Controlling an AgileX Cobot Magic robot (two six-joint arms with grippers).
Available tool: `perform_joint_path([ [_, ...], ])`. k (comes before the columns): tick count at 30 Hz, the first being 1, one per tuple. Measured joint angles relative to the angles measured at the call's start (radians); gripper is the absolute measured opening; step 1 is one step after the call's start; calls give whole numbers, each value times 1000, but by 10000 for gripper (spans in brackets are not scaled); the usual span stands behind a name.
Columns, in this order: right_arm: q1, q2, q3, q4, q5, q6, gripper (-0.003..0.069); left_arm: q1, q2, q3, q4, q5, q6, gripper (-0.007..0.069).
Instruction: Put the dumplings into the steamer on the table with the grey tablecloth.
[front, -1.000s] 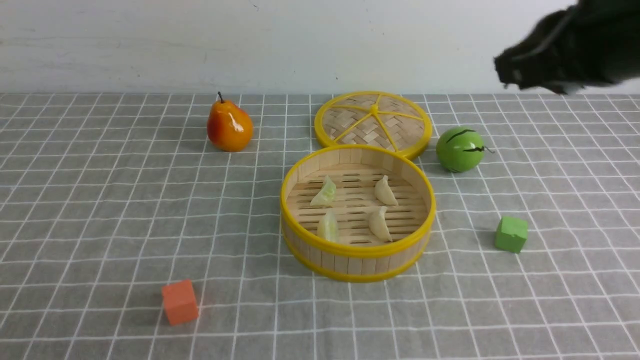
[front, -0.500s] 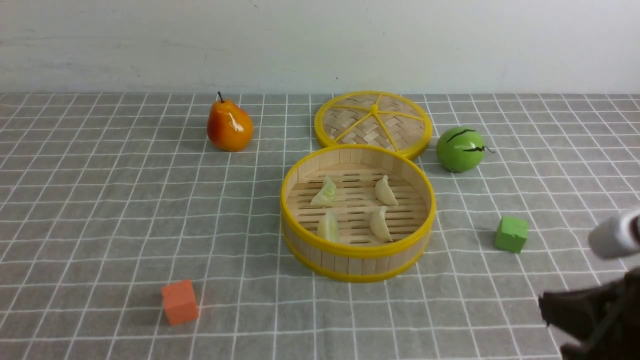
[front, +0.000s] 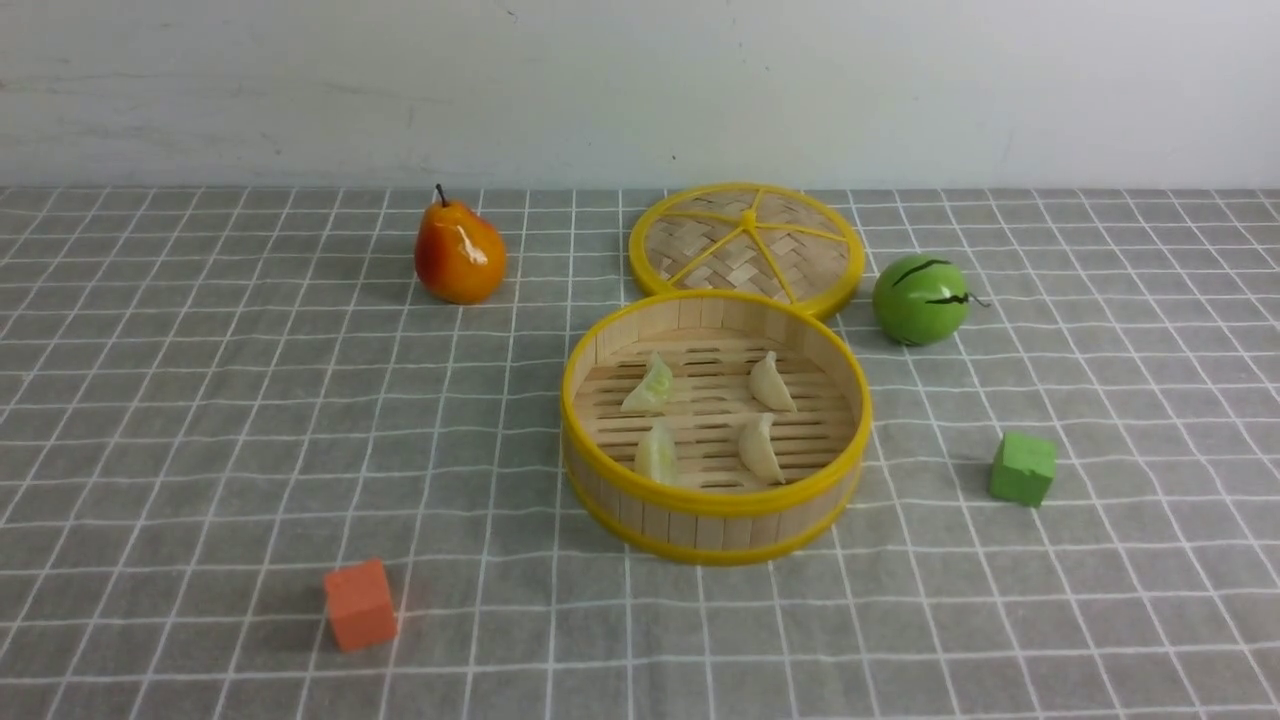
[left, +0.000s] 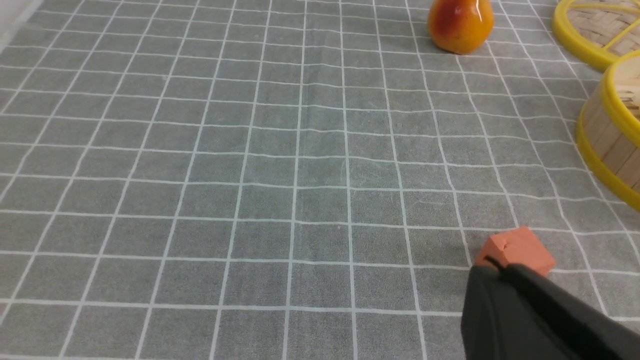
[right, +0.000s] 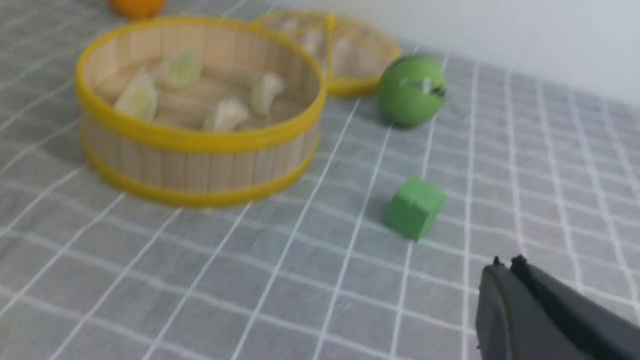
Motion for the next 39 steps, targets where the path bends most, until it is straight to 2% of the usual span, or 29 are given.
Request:
perform_joint_path([
  [3, -94, -143, 61, -6, 35, 1, -16, 0, 0, 0, 1, 0, 0, -14],
  [8, -200, -167, 66, -10, 173, 45, -16, 0, 0, 0, 1, 3, 0, -12],
  [13, -211, -167, 63, -18, 286, 121, -15, 0, 0, 0, 1, 4, 0, -8],
  [39, -211, -167, 58, -22, 305, 136, 1, 0, -12, 17, 10, -10, 0, 6],
])
